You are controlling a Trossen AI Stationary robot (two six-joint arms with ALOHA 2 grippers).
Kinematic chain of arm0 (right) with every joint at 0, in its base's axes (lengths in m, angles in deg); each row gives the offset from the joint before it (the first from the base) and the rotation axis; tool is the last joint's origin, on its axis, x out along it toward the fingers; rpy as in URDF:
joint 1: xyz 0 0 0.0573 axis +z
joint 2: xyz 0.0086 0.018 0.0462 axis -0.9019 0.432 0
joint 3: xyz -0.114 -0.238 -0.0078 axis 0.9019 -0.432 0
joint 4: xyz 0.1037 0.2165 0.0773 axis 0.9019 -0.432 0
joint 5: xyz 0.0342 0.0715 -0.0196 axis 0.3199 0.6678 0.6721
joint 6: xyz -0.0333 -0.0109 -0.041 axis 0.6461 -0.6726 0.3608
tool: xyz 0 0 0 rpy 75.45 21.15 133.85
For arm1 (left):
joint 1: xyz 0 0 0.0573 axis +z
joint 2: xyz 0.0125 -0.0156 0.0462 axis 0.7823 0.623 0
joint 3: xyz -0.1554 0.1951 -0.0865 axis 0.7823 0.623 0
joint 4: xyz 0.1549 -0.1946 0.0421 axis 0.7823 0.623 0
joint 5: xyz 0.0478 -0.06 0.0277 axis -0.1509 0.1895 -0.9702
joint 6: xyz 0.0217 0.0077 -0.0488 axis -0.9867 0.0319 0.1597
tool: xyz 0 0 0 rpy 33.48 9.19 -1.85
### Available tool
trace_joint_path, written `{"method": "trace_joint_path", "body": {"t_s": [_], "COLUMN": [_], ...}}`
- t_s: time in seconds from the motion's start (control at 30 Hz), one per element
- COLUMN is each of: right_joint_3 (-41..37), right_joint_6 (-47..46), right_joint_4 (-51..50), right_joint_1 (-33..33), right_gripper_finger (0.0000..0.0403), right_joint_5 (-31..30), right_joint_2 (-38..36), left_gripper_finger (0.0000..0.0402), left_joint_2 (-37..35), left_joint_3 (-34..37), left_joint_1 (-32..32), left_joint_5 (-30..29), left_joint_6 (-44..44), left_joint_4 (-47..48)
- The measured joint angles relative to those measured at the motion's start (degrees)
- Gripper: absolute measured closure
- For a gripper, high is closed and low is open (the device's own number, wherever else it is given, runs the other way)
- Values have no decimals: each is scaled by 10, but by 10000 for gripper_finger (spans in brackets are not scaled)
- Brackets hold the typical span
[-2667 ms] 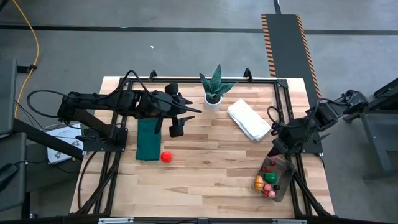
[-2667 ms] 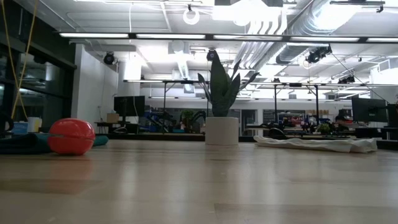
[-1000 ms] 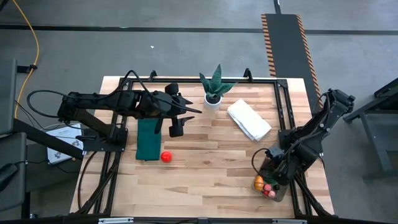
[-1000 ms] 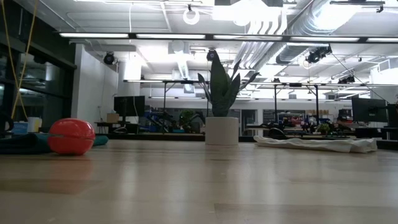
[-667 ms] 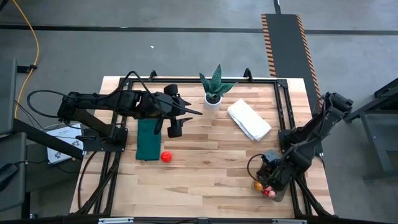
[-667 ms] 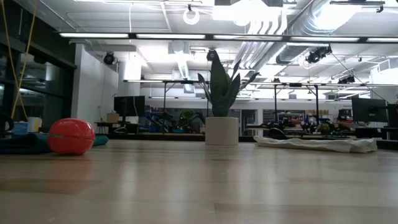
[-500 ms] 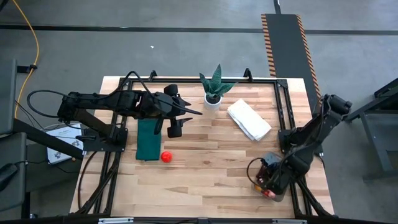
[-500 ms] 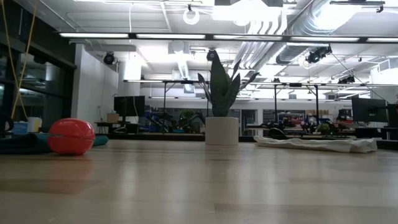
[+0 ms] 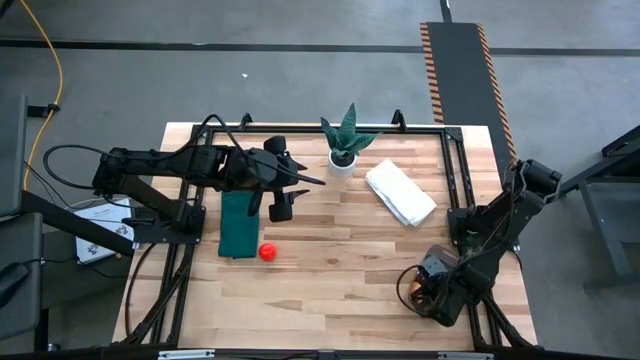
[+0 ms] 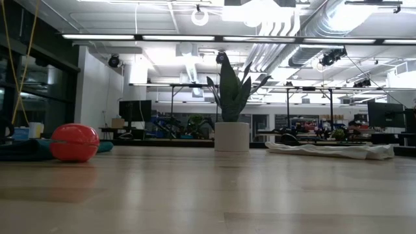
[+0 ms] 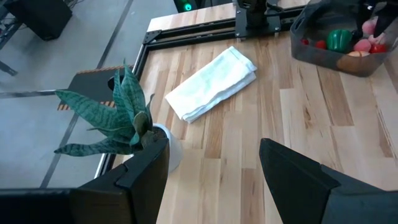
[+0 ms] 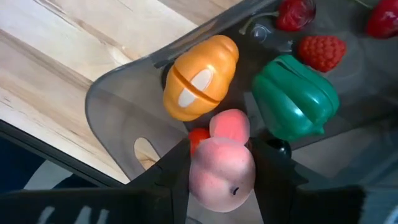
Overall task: Pick and placing Produce into tupperware
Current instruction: Put the pink peach into the black bin
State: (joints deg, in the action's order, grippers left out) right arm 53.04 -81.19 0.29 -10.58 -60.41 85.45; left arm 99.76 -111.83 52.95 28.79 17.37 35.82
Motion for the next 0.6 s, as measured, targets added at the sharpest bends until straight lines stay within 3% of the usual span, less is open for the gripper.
{"method": "trace_joint_path", "body": {"t_s": [0.6], "right_joint_3": [0], "right_joint_6": [-19], "right_joint_4": [-4], "right_joint_1": [7], "right_gripper_finger": [279], "right_joint_5": [-3], "right_joint_2": [0], "left_gripper_finger": [163], "left_joint_2": [0], "left_joint_3": [0], "left_joint_1": [0], "left_joint_5": [0], "left_joint_6": [15], "left_joint_4": [25]}}
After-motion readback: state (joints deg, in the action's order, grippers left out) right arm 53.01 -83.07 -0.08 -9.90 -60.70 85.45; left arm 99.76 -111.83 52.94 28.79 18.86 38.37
